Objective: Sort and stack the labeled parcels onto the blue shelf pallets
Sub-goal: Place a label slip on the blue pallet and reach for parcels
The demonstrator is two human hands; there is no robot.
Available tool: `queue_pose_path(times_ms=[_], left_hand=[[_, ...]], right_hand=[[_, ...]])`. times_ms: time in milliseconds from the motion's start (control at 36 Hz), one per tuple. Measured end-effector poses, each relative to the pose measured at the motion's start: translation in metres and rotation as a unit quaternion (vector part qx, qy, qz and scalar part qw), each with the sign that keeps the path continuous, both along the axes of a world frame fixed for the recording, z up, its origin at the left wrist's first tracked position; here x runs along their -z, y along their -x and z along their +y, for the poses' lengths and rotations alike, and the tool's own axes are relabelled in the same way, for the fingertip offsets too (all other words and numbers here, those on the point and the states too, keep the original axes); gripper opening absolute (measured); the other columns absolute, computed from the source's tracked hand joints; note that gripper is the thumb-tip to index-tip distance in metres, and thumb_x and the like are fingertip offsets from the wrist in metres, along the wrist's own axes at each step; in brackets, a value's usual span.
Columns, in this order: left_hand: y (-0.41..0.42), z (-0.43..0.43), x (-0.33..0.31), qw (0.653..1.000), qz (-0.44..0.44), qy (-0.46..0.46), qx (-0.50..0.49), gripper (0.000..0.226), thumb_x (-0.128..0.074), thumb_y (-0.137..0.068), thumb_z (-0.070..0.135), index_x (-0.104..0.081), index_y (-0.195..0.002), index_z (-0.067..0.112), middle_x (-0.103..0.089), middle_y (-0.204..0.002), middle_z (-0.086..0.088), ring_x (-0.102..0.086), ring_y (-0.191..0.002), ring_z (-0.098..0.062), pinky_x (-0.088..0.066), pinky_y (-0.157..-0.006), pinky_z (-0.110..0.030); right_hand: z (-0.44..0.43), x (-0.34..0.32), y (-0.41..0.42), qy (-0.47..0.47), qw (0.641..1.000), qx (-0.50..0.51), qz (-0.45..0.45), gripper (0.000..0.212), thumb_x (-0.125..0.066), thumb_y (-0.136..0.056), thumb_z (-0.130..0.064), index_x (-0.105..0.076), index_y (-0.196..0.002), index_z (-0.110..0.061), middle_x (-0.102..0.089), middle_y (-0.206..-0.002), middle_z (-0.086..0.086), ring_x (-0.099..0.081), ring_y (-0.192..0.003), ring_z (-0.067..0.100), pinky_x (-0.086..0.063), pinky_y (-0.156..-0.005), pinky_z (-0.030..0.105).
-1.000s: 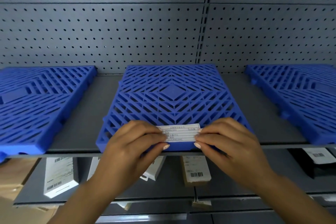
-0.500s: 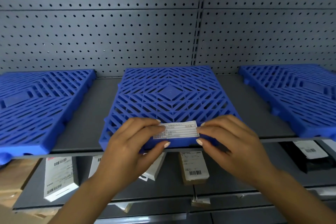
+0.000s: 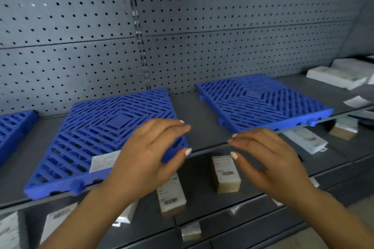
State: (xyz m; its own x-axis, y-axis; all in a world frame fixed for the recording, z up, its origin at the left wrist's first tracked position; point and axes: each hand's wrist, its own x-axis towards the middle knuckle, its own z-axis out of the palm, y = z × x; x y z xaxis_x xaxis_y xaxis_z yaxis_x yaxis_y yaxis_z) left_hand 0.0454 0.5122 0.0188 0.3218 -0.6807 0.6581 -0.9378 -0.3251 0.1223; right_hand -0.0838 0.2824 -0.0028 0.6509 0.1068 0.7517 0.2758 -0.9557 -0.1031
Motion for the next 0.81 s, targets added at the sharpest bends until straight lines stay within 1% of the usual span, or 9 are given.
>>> queue_pose_path(times_ms=[83, 167, 222, 306, 389, 472, 611, 750, 806], left_hand=[[0.015, -0.041, -0.003, 1.000, -0.010, -0.012, 0.021, 0.042, -0.055, -0.091, 0.040, -0.061, -0.123, 0.015, -0.060, -0.121, 0.002, -0.054, -0.112, -0.014, -0.041, -0.096, -0.027], [0.035, -0.086, -0.005, 0.999, -0.009, -0.018, 0.039, 0.043, -0.053, -0.091, 0.042, -0.060, -0.124, 0.016, -0.060, -0.122, 0.003, -0.053, -0.114, -0.014, -0.042, -0.095, -0.030], [0.051, -0.118, -0.006, 0.999, -0.001, -0.020, 0.047, 0.044, -0.052, -0.091, 0.044, -0.060, -0.125, 0.017, -0.060, -0.124, 0.005, -0.052, -0.115, -0.013, -0.042, -0.096, -0.030], [0.076, -0.170, -0.006, 0.997, 0.004, -0.014, 0.073, 0.044, -0.053, -0.091, 0.044, -0.060, -0.124, 0.016, -0.061, -0.122, 0.004, -0.053, -0.114, -0.013, -0.040, -0.097, -0.027], [0.100, -0.220, -0.004, 0.995, 0.006, -0.013, 0.099, 0.045, -0.052, -0.091, 0.045, -0.059, -0.125, 0.017, -0.060, -0.123, 0.005, -0.053, -0.114, -0.013, -0.043, -0.095, -0.030], [0.120, -0.265, -0.003, 0.993, 0.015, -0.025, 0.113, 0.046, -0.051, -0.091, 0.046, -0.058, -0.127, 0.018, -0.059, -0.124, 0.006, -0.052, -0.116, -0.012, -0.043, -0.097, -0.031], [0.135, -0.326, -0.002, 0.989, 0.027, -0.072, 0.124, 0.051, -0.048, -0.089, 0.050, -0.055, -0.130, 0.021, -0.057, -0.128, 0.008, -0.048, -0.119, -0.011, -0.040, -0.099, -0.031], [0.136, -0.378, 0.001, 0.987, 0.024, -0.100, 0.124, 0.054, -0.043, -0.088, 0.054, -0.054, -0.131, 0.023, -0.057, -0.127, 0.008, -0.044, -0.118, -0.008, -0.026, -0.100, -0.019], [0.133, -0.398, 0.005, 0.986, 0.024, -0.106, 0.124, 0.055, -0.041, -0.087, 0.054, -0.055, -0.130, 0.023, -0.058, -0.127, 0.007, -0.043, -0.118, -0.008, -0.030, -0.099, -0.023]], right_hand=[[-0.032, -0.004, 0.032, 0.013, 0.999, 0.036, 0.003, 0.025, -0.057, -0.092, -0.026, -0.070, -0.106, -0.011, -0.066, -0.103, 0.002, -0.059, -0.097, 0.019, -0.046, -0.085, 0.027], [-0.066, -0.006, 0.066, 0.016, 0.998, 0.057, 0.000, 0.023, -0.058, -0.093, -0.025, -0.071, -0.106, -0.011, -0.066, -0.103, 0.003, -0.060, -0.097, 0.021, -0.049, -0.083, 0.033], [-0.091, -0.006, 0.089, 0.016, 0.998, 0.067, -0.004, 0.022, -0.059, -0.093, -0.023, -0.071, -0.105, -0.009, -0.066, -0.103, 0.004, -0.061, -0.096, 0.022, -0.050, -0.081, 0.035], [-0.129, -0.008, 0.121, 0.017, 0.996, 0.088, 0.002, 0.022, -0.059, -0.093, -0.023, -0.071, -0.105, -0.010, -0.066, -0.104, 0.003, -0.061, -0.098, 0.021, -0.050, -0.081, 0.034], [-0.168, -0.009, 0.150, 0.036, 0.993, 0.116, 0.007, 0.019, -0.063, -0.090, -0.020, -0.071, -0.104, -0.010, -0.066, -0.103, 0.003, -0.060, -0.096, 0.021, -0.049, -0.081, 0.032], [-0.205, -0.009, 0.176, 0.043, 0.989, 0.143, 0.010, 0.020, -0.062, -0.089, -0.021, -0.070, -0.104, -0.010, -0.065, -0.103, 0.004, -0.061, -0.096, 0.022, -0.050, -0.082, 0.034], [-0.256, -0.011, 0.208, 0.030, 0.985, 0.172, 0.007, 0.024, -0.056, -0.093, -0.024, -0.070, -0.105, -0.009, -0.065, -0.102, 0.004, -0.061, -0.092, 0.023, -0.051, -0.077, 0.036], [-0.304, -0.008, 0.223, 0.034, 0.979, 0.201, 0.010, 0.021, -0.059, -0.090, -0.022, -0.070, -0.104, -0.009, -0.065, -0.100, 0.002, -0.061, -0.090, 0.024, -0.051, -0.074, 0.037], [-0.324, -0.007, 0.223, 0.036, 0.976, 0.215, 0.013, 0.021, -0.061, -0.089, -0.021, -0.070, -0.105, -0.011, -0.065, -0.099, 0.002, -0.061, -0.090, 0.024, -0.052, -0.074, 0.036]])
